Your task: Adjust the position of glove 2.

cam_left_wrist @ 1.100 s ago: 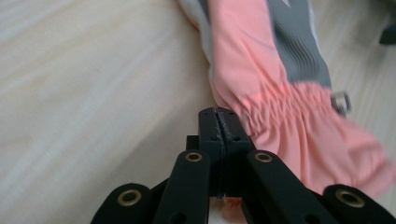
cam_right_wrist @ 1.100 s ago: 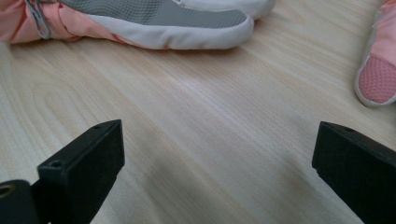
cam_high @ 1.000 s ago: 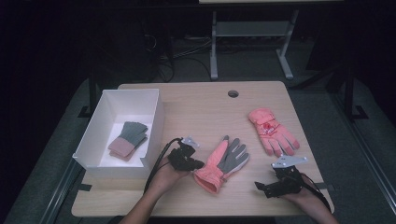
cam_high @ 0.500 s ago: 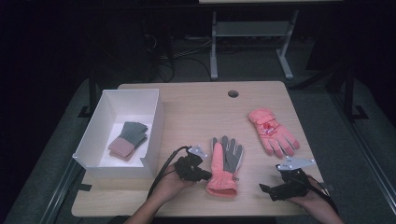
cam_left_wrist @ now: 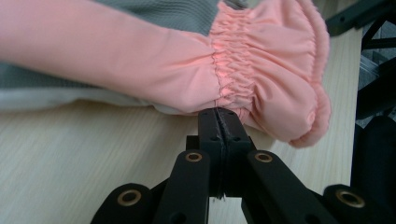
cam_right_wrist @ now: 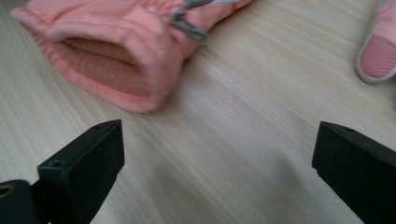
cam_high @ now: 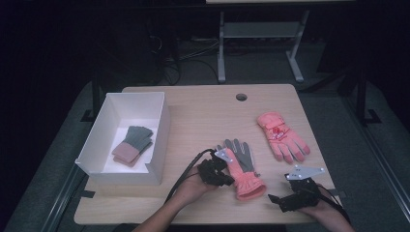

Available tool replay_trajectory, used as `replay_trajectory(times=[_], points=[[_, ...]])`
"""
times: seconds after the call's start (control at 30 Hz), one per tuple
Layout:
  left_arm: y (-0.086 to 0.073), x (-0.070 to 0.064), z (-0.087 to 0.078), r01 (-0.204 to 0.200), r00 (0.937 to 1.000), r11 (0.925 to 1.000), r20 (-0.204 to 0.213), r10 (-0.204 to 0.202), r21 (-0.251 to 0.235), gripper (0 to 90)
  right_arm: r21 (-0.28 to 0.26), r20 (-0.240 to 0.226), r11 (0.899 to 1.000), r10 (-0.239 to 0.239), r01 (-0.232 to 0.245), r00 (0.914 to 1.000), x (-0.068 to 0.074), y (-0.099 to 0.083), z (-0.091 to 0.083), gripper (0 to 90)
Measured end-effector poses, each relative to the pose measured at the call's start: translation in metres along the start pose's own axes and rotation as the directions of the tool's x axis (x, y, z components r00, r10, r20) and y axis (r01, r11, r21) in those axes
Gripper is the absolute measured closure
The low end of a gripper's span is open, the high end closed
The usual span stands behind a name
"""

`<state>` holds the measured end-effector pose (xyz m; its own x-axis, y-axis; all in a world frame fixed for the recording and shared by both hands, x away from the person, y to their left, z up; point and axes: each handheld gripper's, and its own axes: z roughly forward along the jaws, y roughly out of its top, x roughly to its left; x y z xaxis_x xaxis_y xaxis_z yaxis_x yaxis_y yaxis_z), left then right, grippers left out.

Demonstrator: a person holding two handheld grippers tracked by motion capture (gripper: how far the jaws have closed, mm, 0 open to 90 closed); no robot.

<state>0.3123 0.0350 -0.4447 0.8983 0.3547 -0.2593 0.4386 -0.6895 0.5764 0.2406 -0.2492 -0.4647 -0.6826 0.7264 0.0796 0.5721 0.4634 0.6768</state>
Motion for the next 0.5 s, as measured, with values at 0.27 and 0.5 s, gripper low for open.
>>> replay_trajectory(times=[0.27,0.5], points=[[0.014,-0.003,0.015,-0.03,0.9994,0.9996,0.016,0.03,-0.005,89.0,0.011,-0.003,1.0,-0.01,0.01,0.9999,0.002,0.0,0.003,2.0],[0.003,0.0,-0.004,-0.038,0.9991,0.999,-0.022,0.038,-0.023,79.8,0.036,-0.002,0.999,0.0,0.0,1.0,-0.001,0.0,0.001,2.0]])
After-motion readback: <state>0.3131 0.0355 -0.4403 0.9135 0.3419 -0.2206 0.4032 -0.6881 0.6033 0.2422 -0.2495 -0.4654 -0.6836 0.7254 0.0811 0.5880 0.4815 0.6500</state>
